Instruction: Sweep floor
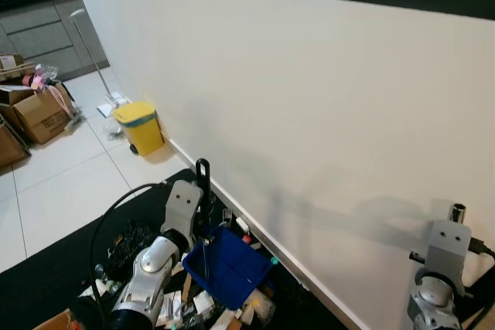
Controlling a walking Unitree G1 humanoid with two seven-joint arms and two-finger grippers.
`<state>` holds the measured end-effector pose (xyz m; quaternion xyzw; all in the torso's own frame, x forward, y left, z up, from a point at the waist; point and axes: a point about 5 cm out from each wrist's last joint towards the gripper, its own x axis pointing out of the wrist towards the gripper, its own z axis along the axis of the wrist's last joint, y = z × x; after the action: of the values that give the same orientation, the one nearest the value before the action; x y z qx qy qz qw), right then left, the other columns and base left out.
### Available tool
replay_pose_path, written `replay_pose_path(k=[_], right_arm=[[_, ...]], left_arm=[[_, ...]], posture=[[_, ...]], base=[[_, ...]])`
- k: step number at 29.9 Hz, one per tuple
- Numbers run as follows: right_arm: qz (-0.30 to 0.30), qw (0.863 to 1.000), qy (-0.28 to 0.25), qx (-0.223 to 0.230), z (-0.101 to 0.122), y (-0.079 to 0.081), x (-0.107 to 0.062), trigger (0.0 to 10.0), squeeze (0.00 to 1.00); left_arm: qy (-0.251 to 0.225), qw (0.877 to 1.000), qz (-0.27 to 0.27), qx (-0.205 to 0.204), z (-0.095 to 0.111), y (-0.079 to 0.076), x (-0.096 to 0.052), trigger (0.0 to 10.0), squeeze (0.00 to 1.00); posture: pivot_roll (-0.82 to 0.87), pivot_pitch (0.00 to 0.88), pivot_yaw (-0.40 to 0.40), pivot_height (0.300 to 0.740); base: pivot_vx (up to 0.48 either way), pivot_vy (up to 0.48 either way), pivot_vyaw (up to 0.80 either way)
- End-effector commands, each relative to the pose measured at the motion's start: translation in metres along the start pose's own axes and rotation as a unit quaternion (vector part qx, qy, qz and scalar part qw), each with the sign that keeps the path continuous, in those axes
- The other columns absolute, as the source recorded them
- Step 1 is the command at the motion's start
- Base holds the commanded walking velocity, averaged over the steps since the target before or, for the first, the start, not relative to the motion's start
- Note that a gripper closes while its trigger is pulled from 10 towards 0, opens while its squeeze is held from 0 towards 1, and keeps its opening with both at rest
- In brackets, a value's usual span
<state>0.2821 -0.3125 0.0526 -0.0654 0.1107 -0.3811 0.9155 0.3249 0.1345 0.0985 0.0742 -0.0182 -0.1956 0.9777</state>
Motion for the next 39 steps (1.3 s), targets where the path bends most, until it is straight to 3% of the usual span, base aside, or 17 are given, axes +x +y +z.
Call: replay_pose_path(k=[1,4,9,16,23,27,29,32,34,36,39], right_arm=[[0.036,0.997,-0.062,0.019,0.020,0.009,0.000,9.8,0.00],[0.080,0.992,-0.096,0.028,0.027,0.021,-0.009,10.0,0.00],[0.090,0.989,-0.112,0.024,0.030,0.025,-0.020,10.0,0.00],[0.143,0.983,-0.093,0.067,0.030,0.025,-0.046,10.0,0.00],[0.179,0.975,-0.085,0.105,0.026,0.030,-0.057,10.0,0.00],[0.205,0.966,-0.041,0.153,0.020,0.041,-0.072,10.0,0.00],[0.211,0.970,-0.040,0.111,0.013,0.044,-0.078,10.0,0.00],[0.219,0.971,-0.040,0.085,0.007,0.046,-0.080,10.0,0.00],[0.242,0.965,-0.022,0.099,0.001,0.050,-0.082,10.0,0.00],[0.231,0.969,-0.016,0.081,-0.005,0.045,-0.078,10.0,0.00],[0.146,0.987,-0.043,0.043,0.000,0.022,-0.066,10.0,0.00]], left_arm=[[-0.017,1.000,0.008,0.000,0.005,0.000,-0.001,10.0,0.00],[-0.017,1.000,0.004,-0.005,0.004,-0.005,0.001,10.0,0.00],[-0.018,1.000,-0.002,-0.009,0.004,-0.010,0.002,10.0,0.00],[-0.022,0.999,-0.032,-0.017,0.007,-0.016,0.003,10.0,0.00],[-0.008,0.997,-0.070,0.012,0.004,-0.009,-0.005,10.0,0.00],[0.004,0.996,-0.087,0.031,0.000,-0.002,-0.014,10.0,0.00],[0.007,0.996,-0.086,0.032,-0.002,0.000,-0.017,10.0,0.00],[0.008,0.996,-0.080,0.028,-0.002,0.000,-0.017,10.0,0.00],[0.008,0.997,-0.078,0.023,-0.003,-0.003,-0.018,10.0,0.00],[0.008,0.997,-0.080,0.019,-0.004,-0.007,-0.018,10.0,0.00],[0.006,0.997,-0.079,0.013,-0.003,-0.009,-0.018,10.0,0.00]], posture=[[0.00,0.098,0.101,0.740],[-0.02,0.097,0.093,0.740],[-0.03,0.095,0.088,0.740],[-0.05,0.094,0.089,0.740],[-0.05,0.090,0.092,0.740],[-0.04,0.084,0.089,0.740],[-0.04,0.084,0.091,0.740],[-0.04,0.083,0.087,0.740],[-0.04,0.081,0.086,0.740],[-0.04,0.080,0.085,0.740],[-0.04,0.078,0.085,0.740]], base=[[0.000,0.000,0.00],[0.000,0.000,0.00],[0.000,0.000,0.00],[0.000,0.000,0.00],[0.000,0.000,0.00],[0.000,0.000,0.00],[0.000,0.000,0.00],[0.000,0.000,0.00],[0.000,0.000,0.00],[0.000,0.000,0.00],[0.000,0.000,0.00]])
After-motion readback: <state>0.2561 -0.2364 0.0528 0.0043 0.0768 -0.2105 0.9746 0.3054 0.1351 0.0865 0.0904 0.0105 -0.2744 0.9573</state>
